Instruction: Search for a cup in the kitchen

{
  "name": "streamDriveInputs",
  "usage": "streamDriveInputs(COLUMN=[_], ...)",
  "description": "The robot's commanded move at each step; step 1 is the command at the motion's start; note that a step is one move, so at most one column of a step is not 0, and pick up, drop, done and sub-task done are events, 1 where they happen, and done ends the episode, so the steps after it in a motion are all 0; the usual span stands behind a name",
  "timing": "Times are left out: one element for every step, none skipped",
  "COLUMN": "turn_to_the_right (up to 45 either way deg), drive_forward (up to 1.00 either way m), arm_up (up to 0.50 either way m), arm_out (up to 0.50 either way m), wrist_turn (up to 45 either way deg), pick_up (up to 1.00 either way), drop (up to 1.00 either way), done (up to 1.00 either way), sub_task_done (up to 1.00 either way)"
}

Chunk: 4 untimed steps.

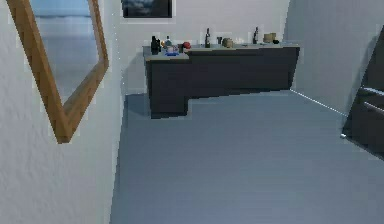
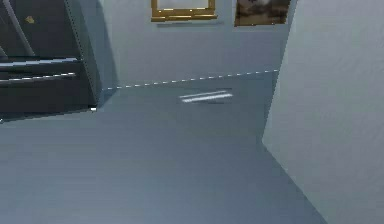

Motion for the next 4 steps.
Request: streamDriveInputs(turn_to_the_right=[-9.0,0.0,-3.0,0.0], drive_forward=[0.0,1.0,0.0,1.0], arm_up=[0.0,0.0,0.0,0.0], arm_out=[0.0,0.0,0.0,0.0], wrist_turn=[0.0,0.0,0.0,0.0], pick_up=[0.0,0.0,0.0,0.0], drop=[0.0,0.0,0.0,0.0], done=[0.0,0.0,0.0,0.0], sub_task_done=[0.0,0.0,0.0,0.0])
